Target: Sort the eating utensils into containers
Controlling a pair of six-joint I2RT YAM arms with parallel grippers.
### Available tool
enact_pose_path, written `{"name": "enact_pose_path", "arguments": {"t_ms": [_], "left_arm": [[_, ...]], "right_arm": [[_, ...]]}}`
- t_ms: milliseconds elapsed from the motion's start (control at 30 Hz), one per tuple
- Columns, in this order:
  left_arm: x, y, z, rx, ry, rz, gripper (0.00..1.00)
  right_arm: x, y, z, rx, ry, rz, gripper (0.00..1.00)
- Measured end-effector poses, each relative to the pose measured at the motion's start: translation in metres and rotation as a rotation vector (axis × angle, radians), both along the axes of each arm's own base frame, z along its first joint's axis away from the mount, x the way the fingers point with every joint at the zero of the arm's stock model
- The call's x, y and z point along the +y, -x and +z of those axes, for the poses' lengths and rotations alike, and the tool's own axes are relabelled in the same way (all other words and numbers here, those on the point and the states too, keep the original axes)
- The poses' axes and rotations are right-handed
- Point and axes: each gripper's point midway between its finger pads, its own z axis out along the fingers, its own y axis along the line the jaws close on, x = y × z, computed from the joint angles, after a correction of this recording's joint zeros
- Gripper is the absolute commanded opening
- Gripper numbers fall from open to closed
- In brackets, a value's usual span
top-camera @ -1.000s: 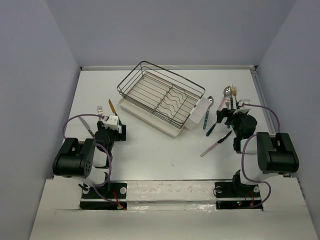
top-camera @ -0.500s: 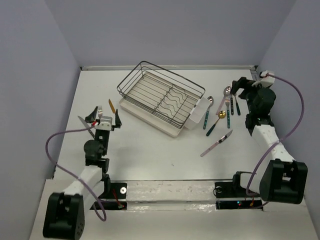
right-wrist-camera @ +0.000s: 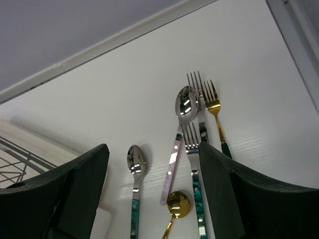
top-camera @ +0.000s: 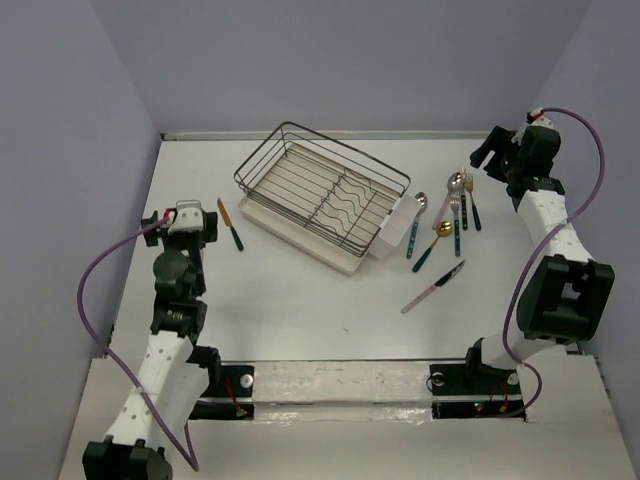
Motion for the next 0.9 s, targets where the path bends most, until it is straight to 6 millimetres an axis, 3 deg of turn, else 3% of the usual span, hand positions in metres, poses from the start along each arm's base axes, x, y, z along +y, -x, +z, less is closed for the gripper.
{"name": "enact_pose_path", "arguments": {"t_ms": [200,267,400,533,700,800,900], "left_arm": [[0.037,-0.073,0.003,0.394,-0.087,0.158,0.96],[0.056,-0.095,-0.005,0.523,-0.067,0.178,0.93],[0.07,-0.088,-0.048,0.753,0.031,0.136,0.91],[0.064,-0.07,-0.097,0.939,0.17,0.08,0.88],[0.056,-0.06,-0.155,1.135,0.361,0.036,0.74],[0.052,-0.054,-0.173,1.198,0.41,0.04,0.73],[0.047,-0.058,-0.177,1.206,0.383,0.041,0.72]], "right_arm": [[0.015,-0.009,0.002,0.018,-0.045,0.084,0.78],[0.017,-0.01,0.007,0.007,-0.047,0.1,0.78],[0.022,-0.009,0.008,0.005,-0.053,0.129,0.78],[0.025,-0.008,0.007,0.009,-0.048,0.154,0.78],[0.029,-0.007,0.007,0.007,-0.051,0.182,0.77],[0.032,-0.007,0.008,0.006,-0.058,0.198,0.77],[0.034,-0.007,0.008,0.005,-0.062,0.207,0.76]]}}
